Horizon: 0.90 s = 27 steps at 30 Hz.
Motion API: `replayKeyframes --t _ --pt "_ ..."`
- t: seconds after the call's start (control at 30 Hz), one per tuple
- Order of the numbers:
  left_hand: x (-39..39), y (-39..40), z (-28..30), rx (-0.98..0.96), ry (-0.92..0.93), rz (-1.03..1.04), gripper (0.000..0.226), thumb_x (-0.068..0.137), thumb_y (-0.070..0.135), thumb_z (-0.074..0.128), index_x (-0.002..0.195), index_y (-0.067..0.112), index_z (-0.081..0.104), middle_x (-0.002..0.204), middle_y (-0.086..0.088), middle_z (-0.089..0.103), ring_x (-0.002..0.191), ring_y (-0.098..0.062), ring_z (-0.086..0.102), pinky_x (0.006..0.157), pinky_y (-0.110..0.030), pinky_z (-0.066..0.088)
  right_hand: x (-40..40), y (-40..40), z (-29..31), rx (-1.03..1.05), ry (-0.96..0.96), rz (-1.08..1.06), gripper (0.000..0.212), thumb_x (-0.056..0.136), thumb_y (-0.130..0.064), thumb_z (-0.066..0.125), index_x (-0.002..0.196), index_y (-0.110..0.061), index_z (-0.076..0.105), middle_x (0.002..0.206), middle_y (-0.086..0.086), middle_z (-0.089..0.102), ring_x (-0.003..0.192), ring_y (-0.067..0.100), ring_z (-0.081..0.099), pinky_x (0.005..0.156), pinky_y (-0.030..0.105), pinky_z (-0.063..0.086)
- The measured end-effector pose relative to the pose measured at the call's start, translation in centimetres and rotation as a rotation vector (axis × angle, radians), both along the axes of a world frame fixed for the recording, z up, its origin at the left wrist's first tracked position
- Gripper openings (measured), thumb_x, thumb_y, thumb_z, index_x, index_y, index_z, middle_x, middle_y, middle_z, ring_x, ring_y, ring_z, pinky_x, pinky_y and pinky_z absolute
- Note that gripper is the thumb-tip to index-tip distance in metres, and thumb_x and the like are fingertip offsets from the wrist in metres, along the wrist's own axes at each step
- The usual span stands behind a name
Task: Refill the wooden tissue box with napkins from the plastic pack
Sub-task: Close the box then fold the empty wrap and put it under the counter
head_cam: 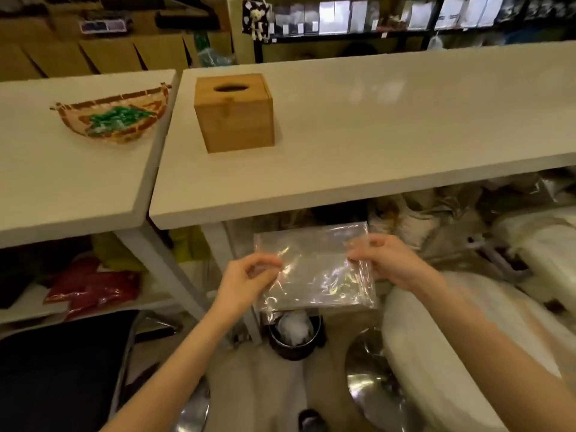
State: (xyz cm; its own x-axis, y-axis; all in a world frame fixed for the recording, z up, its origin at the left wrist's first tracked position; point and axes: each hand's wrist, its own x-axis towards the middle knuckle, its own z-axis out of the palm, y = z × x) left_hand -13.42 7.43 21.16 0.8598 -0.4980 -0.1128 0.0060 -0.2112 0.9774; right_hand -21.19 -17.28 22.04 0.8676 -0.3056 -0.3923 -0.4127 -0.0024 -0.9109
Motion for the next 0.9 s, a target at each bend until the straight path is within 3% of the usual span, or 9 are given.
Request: replayKeyframes --t 0.1,0.17,0.23,0.3,0.4,0.53,0.63,0.8,0.9 --pt "-0.8 0.4 -6.1 0.100 0.165 0.011 0.018 0.080 -0.001 0.065 0.086 0.016 0.065 0.087 -0.007 0.063 0.058 -0.003 0.061 0.057 -0.016 0.048 -0.2 1.5 -6.2 0.018 0.135 -0.079 0.011 0.076 -0.005 0.069 0.084 -0.012 0.068 0.078 0.006 0.071 0.072 0.021 0.067 0.074 0.037 0.055" --pt "-1.1 0.5 -10.9 0.144 0.273 0.003 0.036 0.072 0.000 0.072 0.104 0.011 0.059 0.098 -0.006 0.060 0.068 0.002 0.063 0.057 -0.011 0.049 0.0 2.2 -10.7 0.036 0.230 -0.160 0.008 0.077 -0.005 0.067 0.083 -0.011 0.066 0.073 0.004 0.070 0.072 0.020 0.066 0.074 0.037 0.054" --pt "-0.8 0.4 -15.9 0.167 0.379 0.042 0.051 0.070 -0.001 0.073 0.115 0.011 0.054 0.103 -0.010 0.060 0.077 -0.013 0.060 0.060 -0.020 0.052 0.2 2.6 -15.9 0.143 0.310 -0.326 0.008 0.078 0.001 0.064 0.082 -0.005 0.059 0.050 0.000 0.067 0.048 0.011 0.064 0.049 0.025 0.054" --pt "-0.8 0.1 -20.6 0.133 0.475 0.138 0.051 0.075 -0.008 0.066 0.122 0.002 0.048 0.093 -0.009 0.059 0.076 -0.017 0.057 0.061 -0.023 0.052 0.1 2.8 -20.7 0.214 0.379 -0.480 0.011 0.080 0.006 0.060 0.084 -0.003 0.054 0.038 0.000 0.061 0.033 0.011 0.058 0.031 0.019 0.046" --pt "-0.3 -0.2 -27.0 0.047 0.577 0.243 0.045 0.079 -0.012 0.059 0.122 -0.007 0.044 0.083 -0.008 0.058 0.074 -0.016 0.057 0.067 -0.025 0.049 0.4 3.0 -27.7 0.228 0.409 -0.563 0.005 0.083 0.005 0.056 0.080 0.000 0.056 0.062 0.010 0.060 0.047 0.019 0.058 0.033 0.022 0.046" --pt "1.4 -1.4 -36.1 -0.011 0.691 0.247 0.027 0.083 0.001 0.061 0.107 0.011 0.057 0.107 -0.020 0.059 0.093 -0.026 0.058 0.083 -0.033 0.050 1.9 2.6 -37.4 0.289 0.414 -0.595 0.023 0.087 0.008 0.047 0.068 -0.003 0.048 0.051 0.009 0.053 0.022 0.008 0.046 0.022 0.012 0.027" --pt "2.0 -3.1 -42.5 -0.055 0.815 0.216 0.026 0.091 0.002 0.050 0.116 0.009 0.051 0.094 -0.012 0.057 0.078 -0.021 0.056 0.059 -0.019 0.052 3.5 3.4 -44.8 0.339 0.412 -0.616 0.006 0.085 0.005 0.054 0.085 -0.001 0.056 0.064 0.010 0.057 0.043 0.018 0.056 0.030 0.019 0.042" --pt "2.9 -5.9 -51.9 -0.053 0.912 0.198 0.019 0.091 0.008 0.050 0.108 0.015 0.052 0.094 -0.008 0.058 0.082 -0.017 0.056 0.073 -0.025 0.043 6.5 3.6 -55.3 0.374 0.392 -0.691 0.016 0.088 0.006 0.051 0.075 -0.004 0.050 0.063 0.012 0.055 0.052 0.023 0.049 0.054 0.037 0.049" --pt "3.7 -6.6 -56.8 -0.061 0.928 0.215 0.009 0.089 0.005 0.053 0.095 0.010 0.057 0.098 -0.007 0.059 0.084 -0.014 0.055 0.087 -0.032 0.041 7.9 3.4 -60.4 0.367 0.364 -0.663 0.020 0.089 0.003 0.049 0.072 -0.007 0.051 0.057 0.011 0.055 0.047 0.021 0.049 0.041 0.027 0.047"
